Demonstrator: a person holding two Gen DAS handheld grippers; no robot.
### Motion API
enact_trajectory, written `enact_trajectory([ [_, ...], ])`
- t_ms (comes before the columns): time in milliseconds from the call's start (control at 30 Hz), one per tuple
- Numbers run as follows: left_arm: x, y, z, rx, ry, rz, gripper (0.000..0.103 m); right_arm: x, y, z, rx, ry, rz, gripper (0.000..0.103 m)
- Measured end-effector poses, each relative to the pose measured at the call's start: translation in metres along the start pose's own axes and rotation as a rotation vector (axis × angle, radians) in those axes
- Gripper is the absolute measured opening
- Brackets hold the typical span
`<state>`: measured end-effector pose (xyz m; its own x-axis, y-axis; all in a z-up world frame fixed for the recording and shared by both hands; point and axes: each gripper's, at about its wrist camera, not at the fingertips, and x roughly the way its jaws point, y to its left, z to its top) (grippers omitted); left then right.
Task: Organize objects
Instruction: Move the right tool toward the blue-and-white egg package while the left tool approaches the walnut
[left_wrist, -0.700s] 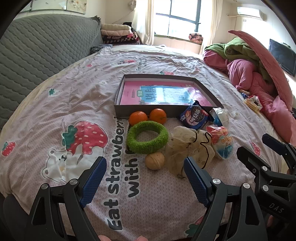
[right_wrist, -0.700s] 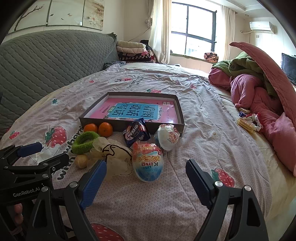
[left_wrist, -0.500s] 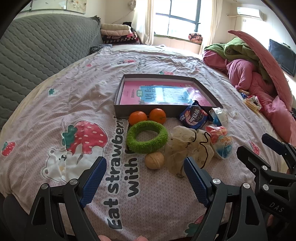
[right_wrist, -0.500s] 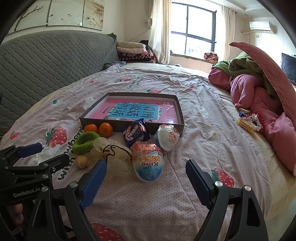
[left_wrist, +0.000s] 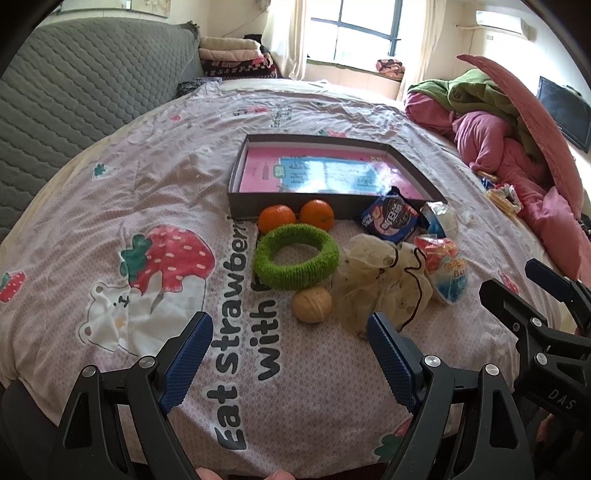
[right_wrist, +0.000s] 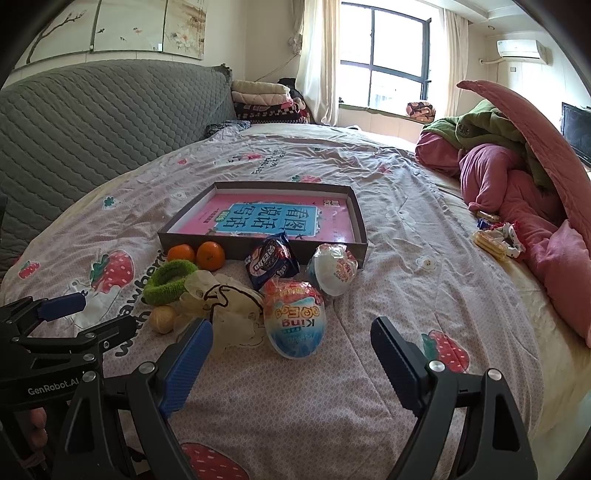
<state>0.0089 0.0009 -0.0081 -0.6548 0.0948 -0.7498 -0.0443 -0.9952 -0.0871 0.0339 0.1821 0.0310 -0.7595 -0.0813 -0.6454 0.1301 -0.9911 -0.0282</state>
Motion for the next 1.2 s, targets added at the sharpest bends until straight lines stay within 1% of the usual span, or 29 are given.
enact_trajectory([
  [333, 0.016, 0.004, -0.008, -0.010, 0.066, -0.003, 0.086, 0.010, -0.001, -0.011, 0.000, 0.050, 0.019, 0.087],
  [533, 0.024, 0.007, -0.011, -0.014, 0.103, 0.015, 0.086, 0.014, -0.002, -0.017, -0.004, 0.071, 0.023, 0.087],
  [600, 0.027, 0.008, -0.011, -0.016, 0.120, -0.001, 0.086, 0.015, -0.002, -0.018, -0.003, 0.076, 0.025, 0.087],
  [733, 0.031, 0.008, -0.013, -0.009, 0.144, -0.007, 0.086, 0.018, -0.005, -0.022, 0.008, 0.089, 0.029, 0.087],
  [933, 0.038, 0.006, -0.017, 0.023, 0.151, 0.006, 0.086, 0.025, -0.008, -0.025, 0.024, 0.110, 0.033, 0.087],
  [1100, 0.040, 0.006, -0.016, 0.019, 0.138, -0.019, 0.086, 0.032, -0.010, -0.028, 0.026, 0.120, 0.019, 0.087],
  [1200, 0.044, 0.006, -0.014, 0.023, 0.129, -0.027, 0.086, 0.035, -0.014, -0.028, 0.048, 0.120, 0.019, 0.087],
])
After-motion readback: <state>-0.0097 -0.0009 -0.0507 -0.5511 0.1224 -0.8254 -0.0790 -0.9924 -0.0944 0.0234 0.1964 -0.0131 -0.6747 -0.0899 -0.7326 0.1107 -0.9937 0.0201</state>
